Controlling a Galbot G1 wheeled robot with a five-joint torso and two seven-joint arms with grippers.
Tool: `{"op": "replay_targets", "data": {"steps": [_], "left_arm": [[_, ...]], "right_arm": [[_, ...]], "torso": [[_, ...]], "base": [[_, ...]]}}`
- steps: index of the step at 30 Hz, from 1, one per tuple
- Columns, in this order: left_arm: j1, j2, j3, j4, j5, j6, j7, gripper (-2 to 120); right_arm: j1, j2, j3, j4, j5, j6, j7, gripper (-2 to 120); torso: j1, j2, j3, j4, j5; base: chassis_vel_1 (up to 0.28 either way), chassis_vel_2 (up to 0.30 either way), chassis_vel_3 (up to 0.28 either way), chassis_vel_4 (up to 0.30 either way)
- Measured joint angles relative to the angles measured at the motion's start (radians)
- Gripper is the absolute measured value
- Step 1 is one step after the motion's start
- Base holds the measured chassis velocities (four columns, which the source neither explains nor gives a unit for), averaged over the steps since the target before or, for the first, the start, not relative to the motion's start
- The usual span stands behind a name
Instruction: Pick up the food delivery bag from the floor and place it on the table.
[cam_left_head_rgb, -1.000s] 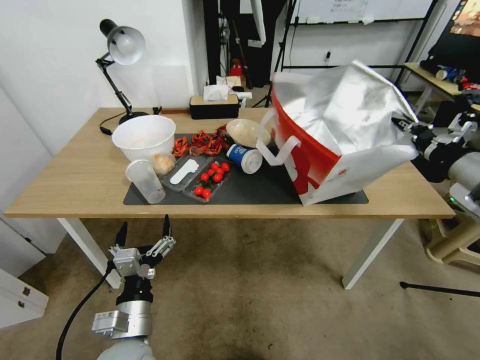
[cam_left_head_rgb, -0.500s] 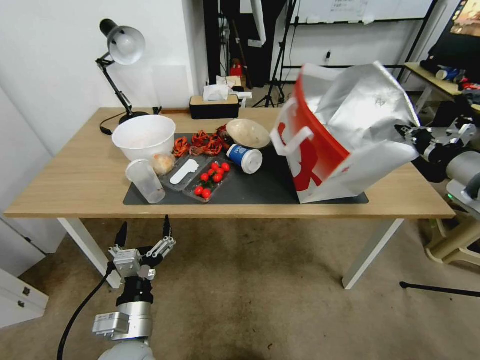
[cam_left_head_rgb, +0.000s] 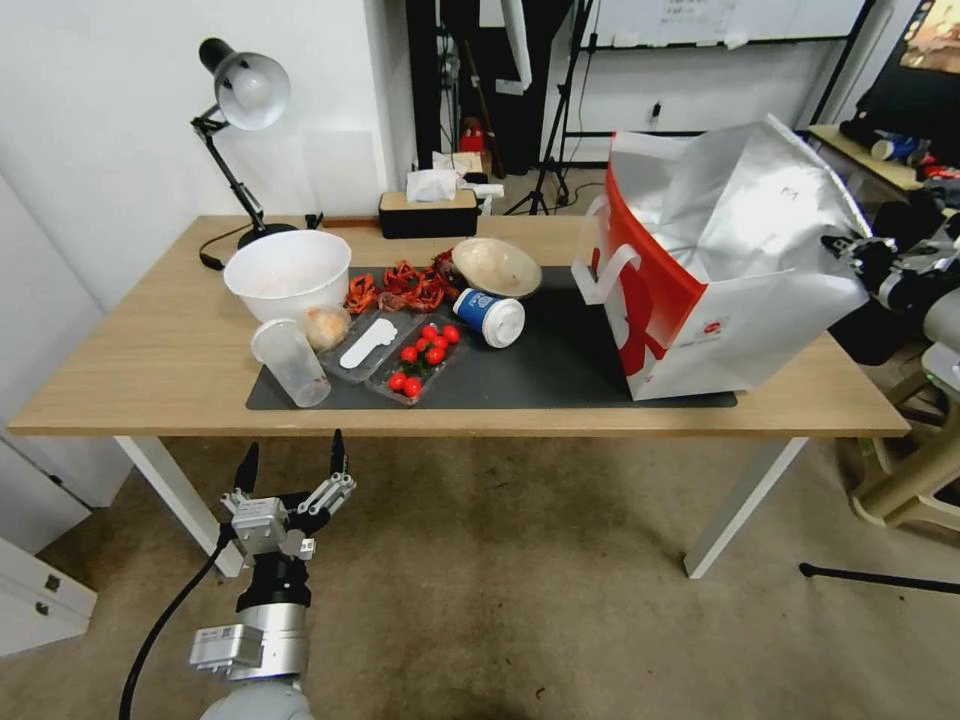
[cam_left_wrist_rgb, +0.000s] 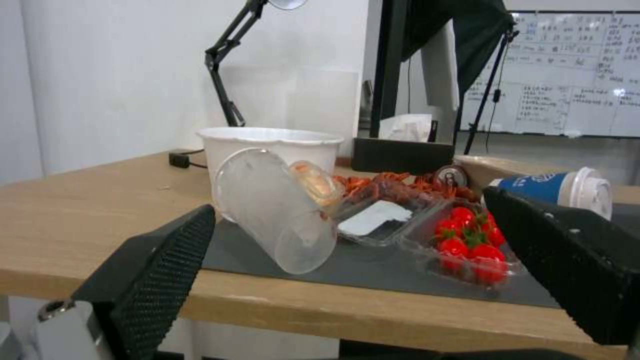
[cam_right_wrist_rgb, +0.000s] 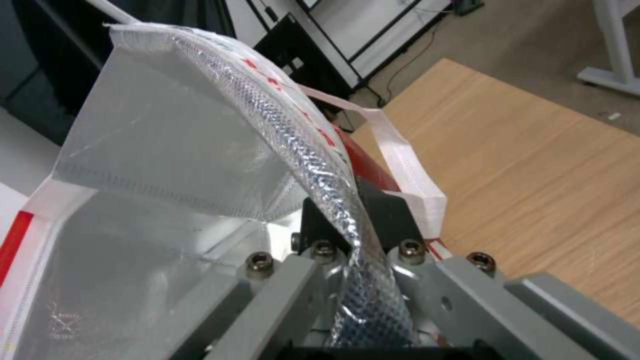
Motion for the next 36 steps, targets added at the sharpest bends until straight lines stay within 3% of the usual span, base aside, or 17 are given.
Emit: {"op": "replay_targets", "data": {"steps": [8, 11, 19, 21, 23, 29, 31, 36], "left_arm": [[0.000, 0.002, -0.002, -0.002, -0.002, 0.000, -0.001, 100], [-0.001, 0.002, -0.002, -0.002, -0.003, -0.001, -0.001, 100], [-0.003, 0.002, -0.002, -0.002, -0.005, -0.001, -0.004, 100], [-0.003, 0.002, -0.002, -0.002, -0.005, -0.001, -0.004, 100], [-0.003, 0.002, -0.002, -0.002, -0.004, -0.001, -0.004, 100], [-0.003, 0.002, -0.003, -0.003, -0.004, -0.001, -0.005, 100], [-0.002, 0.001, -0.004, -0.005, -0.004, -0.001, -0.005, 100], [-0.001, 0.001, -0.003, -0.009, -0.003, -0.001, -0.007, 100]], "right_arm": [[-0.004, 0.001, -0.002, 0.000, -0.014, -0.019, -0.012, 4], [-0.005, -0.009, -0.002, 0.002, -0.022, -0.020, -0.018, 21], [-0.005, -0.028, 0.002, -0.006, -0.038, -0.019, -0.018, 47], [-0.005, -0.030, 0.003, -0.007, -0.038, -0.020, -0.019, 49], [-0.005, -0.033, 0.007, -0.007, -0.041, -0.021, -0.024, 63], [-0.007, -0.034, 0.007, -0.005, -0.048, -0.023, -0.031, 82], [-0.013, -0.035, 0.009, -0.003, -0.076, -0.026, -0.037, 92], [-0.021, -0.036, 0.007, -0.003, -0.202, -0.027, -0.038, 100]], "torso": [[0.000, 0.000, 0.000, 0.0000, 0.0001], [0.000, 0.000, 0.000, 0.0000, 0.0001], [0.000, 0.000, 0.000, 0.0000, 0.0000], [0.000, 0.000, 0.000, 0.0000, 0.0000], [0.000, 0.000, 0.000, 0.0000, 0.0000], [0.000, 0.000, 0.000, 0.0000, 0.0000], [0.000, 0.000, 0.000, 0.0000, 0.0000], [0.000, 0.000, 0.000, 0.0000, 0.0000]], "base": [[0.000, 0.000, 0.000, 0.000], [0.000, 0.000, 0.000, 0.000], [0.000, 0.000, 0.000, 0.000], [0.000, 0.000, 0.000, 0.000], [0.000, 0.000, 0.000, 0.000], [0.000, 0.000, 0.000, 0.000], [0.000, 0.000, 0.000, 0.000], [0.000, 0.000, 0.000, 0.000]]}}
